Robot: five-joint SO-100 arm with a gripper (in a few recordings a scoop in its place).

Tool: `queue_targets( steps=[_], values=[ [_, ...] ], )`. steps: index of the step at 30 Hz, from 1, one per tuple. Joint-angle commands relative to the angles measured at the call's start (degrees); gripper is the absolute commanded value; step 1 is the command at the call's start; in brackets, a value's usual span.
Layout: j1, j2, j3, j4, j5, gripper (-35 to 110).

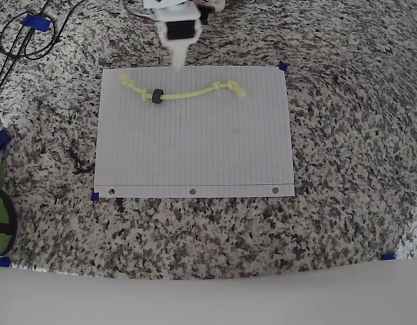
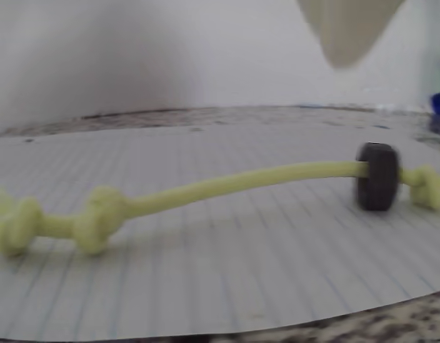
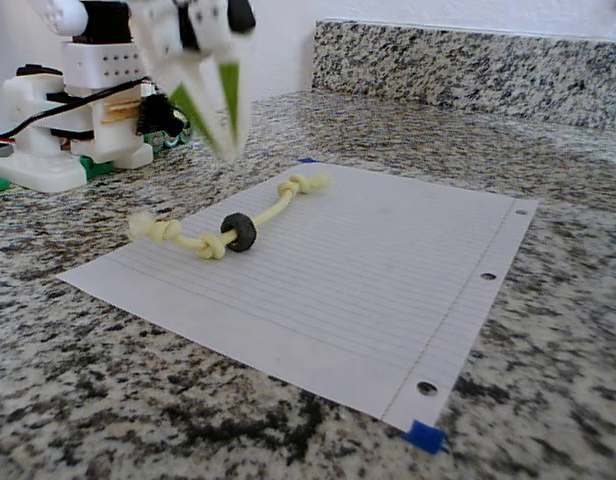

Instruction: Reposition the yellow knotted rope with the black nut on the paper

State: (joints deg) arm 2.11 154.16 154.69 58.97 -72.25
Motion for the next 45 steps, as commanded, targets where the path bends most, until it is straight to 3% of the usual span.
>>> queue_targets(
  steps=[1,6,18,29,45],
  values=[
    [-3.08,8.26,-0.18,5.36,-0.09,0],
    [-5.62,17.49,0.53,9.76,-0.53,0],
    [-4.04,30.67,10.46,12.66,-16.61,0],
    [-1.32,41.13,20.21,12.48,-17.14,0],
    [1.76,41.13,25.75,10.81,-16.96,0]
  ],
)
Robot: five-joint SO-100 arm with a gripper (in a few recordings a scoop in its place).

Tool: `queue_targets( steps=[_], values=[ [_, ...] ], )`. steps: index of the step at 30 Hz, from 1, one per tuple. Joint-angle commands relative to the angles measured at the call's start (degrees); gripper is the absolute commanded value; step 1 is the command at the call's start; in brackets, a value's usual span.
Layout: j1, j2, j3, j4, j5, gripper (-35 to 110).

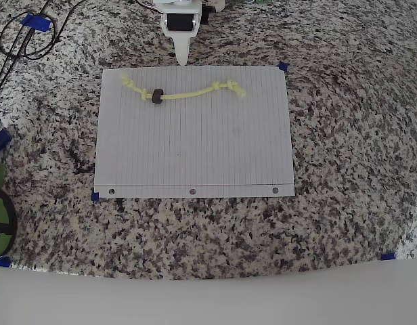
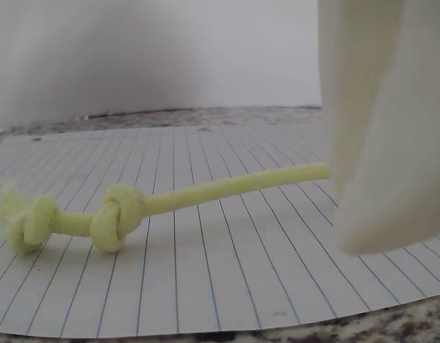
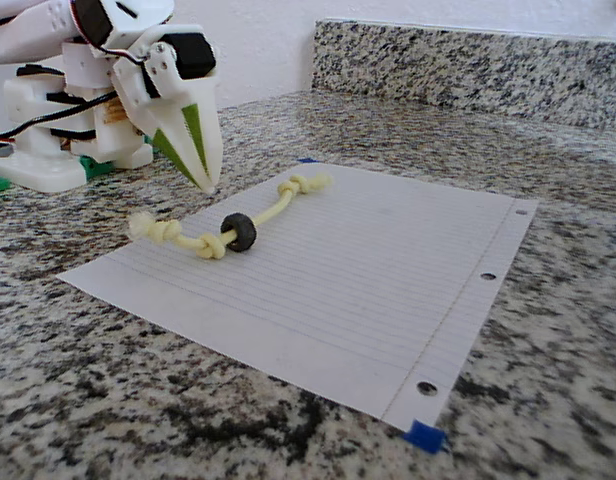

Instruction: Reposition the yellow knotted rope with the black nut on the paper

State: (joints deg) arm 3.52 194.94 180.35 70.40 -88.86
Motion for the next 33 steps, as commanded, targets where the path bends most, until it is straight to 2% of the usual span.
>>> queue_targets(
  steps=[1,9,12,33],
  values=[
    [0.18,0.35,0.09,-0.62,-0.35,0],
    [0.09,0.35,0.09,-0.62,-0.09,0],
    [0.09,0.35,0.09,-0.62,0.00,6],
    [0.09,0.35,0.09,-0.62,0.00,6]
  ],
)
